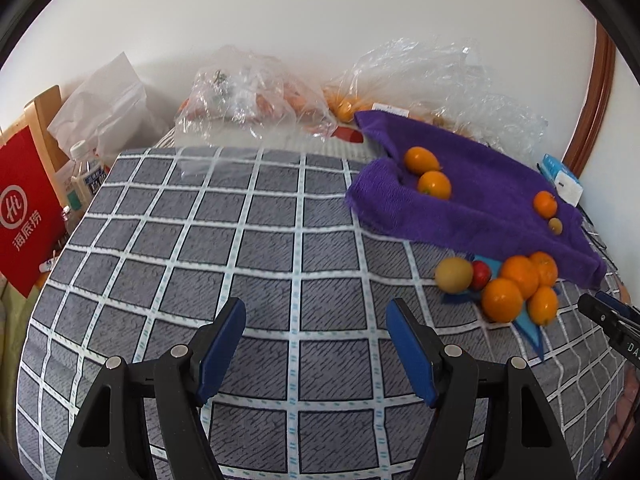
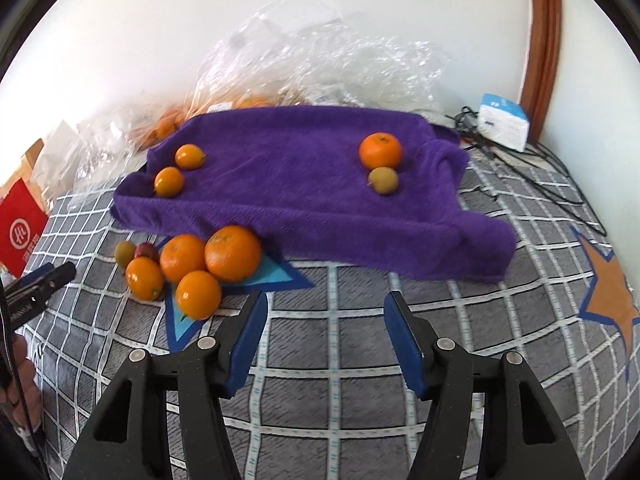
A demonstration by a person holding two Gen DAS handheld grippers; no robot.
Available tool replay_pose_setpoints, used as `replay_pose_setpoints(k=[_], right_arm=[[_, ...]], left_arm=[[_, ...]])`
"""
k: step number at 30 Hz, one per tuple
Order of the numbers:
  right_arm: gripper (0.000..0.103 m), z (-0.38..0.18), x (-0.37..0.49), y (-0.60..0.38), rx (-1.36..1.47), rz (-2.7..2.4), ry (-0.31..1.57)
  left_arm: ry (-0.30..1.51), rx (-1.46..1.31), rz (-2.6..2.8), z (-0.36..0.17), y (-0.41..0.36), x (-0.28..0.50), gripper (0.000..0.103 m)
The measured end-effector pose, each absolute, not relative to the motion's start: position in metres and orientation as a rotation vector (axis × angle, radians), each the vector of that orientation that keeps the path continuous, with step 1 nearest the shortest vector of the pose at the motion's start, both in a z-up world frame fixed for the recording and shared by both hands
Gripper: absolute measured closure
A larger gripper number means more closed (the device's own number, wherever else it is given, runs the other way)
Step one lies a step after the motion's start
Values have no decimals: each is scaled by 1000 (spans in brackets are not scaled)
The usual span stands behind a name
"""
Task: Organize fruits
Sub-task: 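Withdraw both grippers from the towel toward the remaining fruits, then grasp the large tangerine beside the towel with the right gripper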
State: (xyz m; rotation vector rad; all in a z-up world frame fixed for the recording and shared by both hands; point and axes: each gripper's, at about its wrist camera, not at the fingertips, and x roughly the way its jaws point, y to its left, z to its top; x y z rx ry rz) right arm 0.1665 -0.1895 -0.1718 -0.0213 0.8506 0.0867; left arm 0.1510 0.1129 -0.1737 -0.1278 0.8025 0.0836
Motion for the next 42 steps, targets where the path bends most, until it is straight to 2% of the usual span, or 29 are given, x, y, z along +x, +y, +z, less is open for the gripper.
replay_pose_setpoints(k=[11, 15, 24, 27, 37, 42], right_arm=[[44, -171, 194, -159, 15, 207, 819], [50, -178, 207, -149, 2, 227, 855], [51, -186, 223, -140, -12, 250, 906], [62, -190, 226, -141, 11, 268, 921], [62, -167, 193, -185, -5, 128, 833], [62, -177, 181, -215, 27, 74, 874]], left_arm=[[782, -214, 92, -173, 125, 147, 32], [785, -235, 92, -174, 128, 147, 32], [789, -215, 92, -174, 123, 147, 32], [789, -204, 93, -174, 122, 147, 32], [805, -187, 104, -175, 120, 147, 32], [803, -174, 121, -175, 118, 146, 32]])
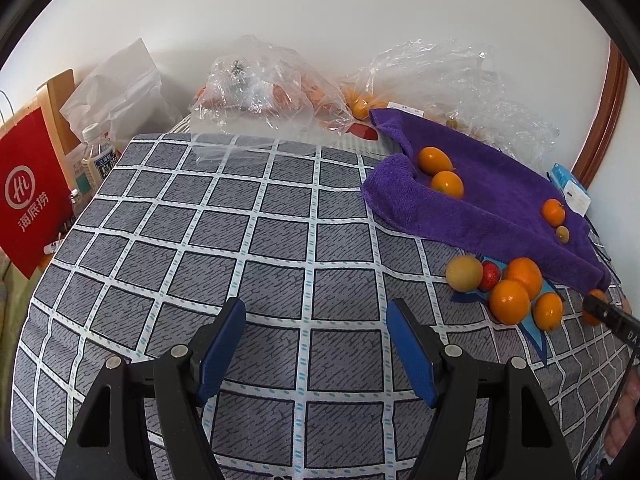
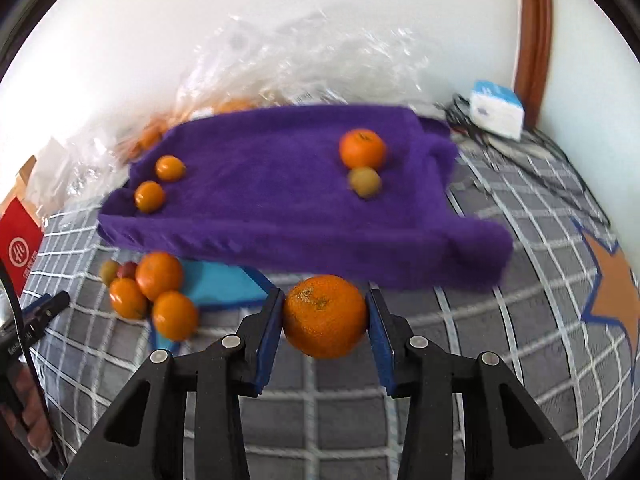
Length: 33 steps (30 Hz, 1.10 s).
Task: Organize fruits
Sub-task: 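Grasp the large tangerine beside the towel with the right gripper, then grasp a small yellow-green fruit with the left gripper while the right gripper holds the tangerine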
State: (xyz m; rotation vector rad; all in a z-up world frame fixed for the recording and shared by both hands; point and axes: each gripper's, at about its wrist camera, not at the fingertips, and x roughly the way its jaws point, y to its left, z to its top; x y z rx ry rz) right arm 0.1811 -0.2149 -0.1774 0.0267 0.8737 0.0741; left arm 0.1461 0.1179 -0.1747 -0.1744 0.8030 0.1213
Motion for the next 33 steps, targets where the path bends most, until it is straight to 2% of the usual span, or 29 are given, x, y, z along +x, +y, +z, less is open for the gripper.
replay_pose_setpoints(k=[17, 20, 27, 33], right_arm=[[59, -196, 183, -211, -22, 40, 879], [59, -196, 185, -210, -33, 39, 886], [58, -195, 186, -208, -45, 37, 908], [60, -193, 181, -207, -48, 39, 901]], left_arm=[[837, -206, 120, -180, 118, 148, 32], [854, -171, 109, -181, 114, 150, 28], [856, -180, 87, -180, 117, 151, 28], [881, -169, 102, -176, 115, 148, 33]])
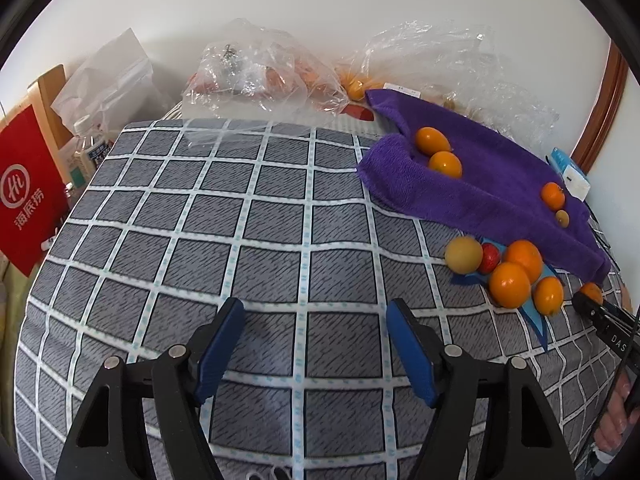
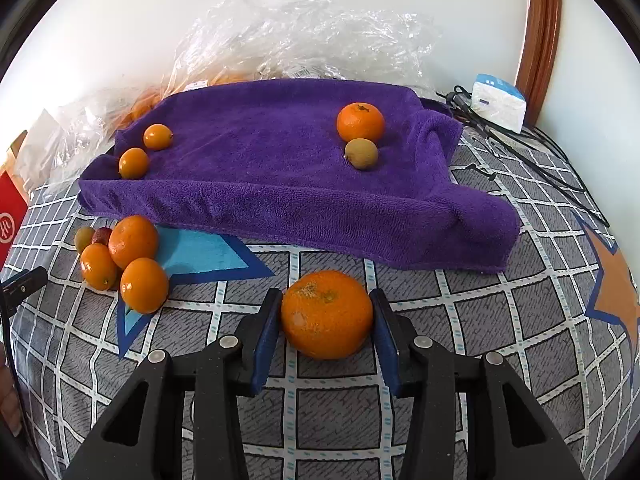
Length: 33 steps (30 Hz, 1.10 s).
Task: Organize fruits
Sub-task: 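Grasp a small yellow-green fruit with the left gripper while the right gripper holds the tangerine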
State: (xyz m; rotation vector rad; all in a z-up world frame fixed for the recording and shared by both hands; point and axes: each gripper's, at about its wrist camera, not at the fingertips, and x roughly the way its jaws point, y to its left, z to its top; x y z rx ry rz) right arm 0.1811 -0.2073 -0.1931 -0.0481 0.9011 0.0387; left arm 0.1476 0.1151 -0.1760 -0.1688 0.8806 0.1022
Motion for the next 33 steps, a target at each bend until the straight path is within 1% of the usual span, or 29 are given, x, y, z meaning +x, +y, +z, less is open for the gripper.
replay_pose_setpoints(k=[9, 17, 20, 22, 24, 25, 33], right_arm=[[61, -186, 168, -218, -36, 50, 885], [61, -173, 152, -229, -32, 40, 839], [61, -171, 147, -232, -49, 35, 826], [61, -171, 145, -235, -46, 39, 829], [61, -172, 144, -238, -39, 41, 836], [61, -173, 144, -239, -36, 43, 838], [61, -172, 147, -242, -15, 38, 840]], left_arm=[[854, -226, -1, -154, 93, 145, 35], [872, -214, -43, -161, 55, 176, 35], [881, -213, -38, -167, 50, 184, 40], [883, -212, -34, -170, 47, 189, 46], [890, -215, -52, -174, 46, 193, 69], [891, -220, -72, -176, 45, 194, 76], [848, -222, -87, -161, 51, 181, 77]])
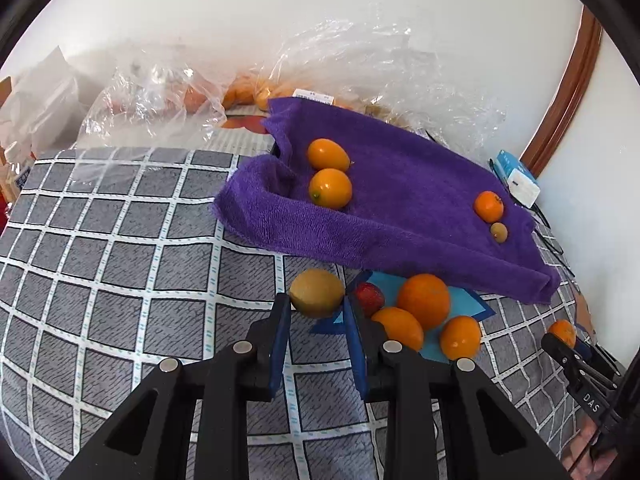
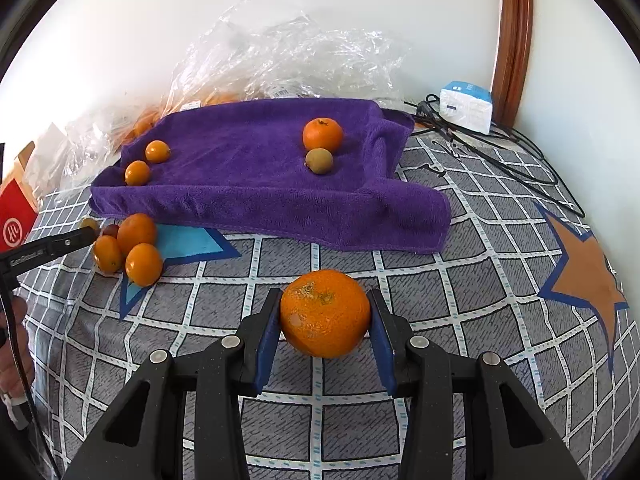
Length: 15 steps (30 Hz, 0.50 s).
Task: Organize fruits
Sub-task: 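Grasp a small yellow-green fruit with the left gripper while the right gripper holds the tangerine, then carry both held fruits up over the purple towel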
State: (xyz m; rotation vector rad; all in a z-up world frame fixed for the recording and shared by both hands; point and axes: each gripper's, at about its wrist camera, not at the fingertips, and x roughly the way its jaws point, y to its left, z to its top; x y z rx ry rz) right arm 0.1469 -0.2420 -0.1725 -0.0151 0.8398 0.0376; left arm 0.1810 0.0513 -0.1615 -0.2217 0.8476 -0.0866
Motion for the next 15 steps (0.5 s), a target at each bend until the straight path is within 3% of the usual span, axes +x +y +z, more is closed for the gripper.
replay_pose_setpoints(k=[15], right_arm=[[61, -145, 132, -238, -9, 20, 778]], left_arm=[[804, -277, -42, -133, 70, 145, 77]])
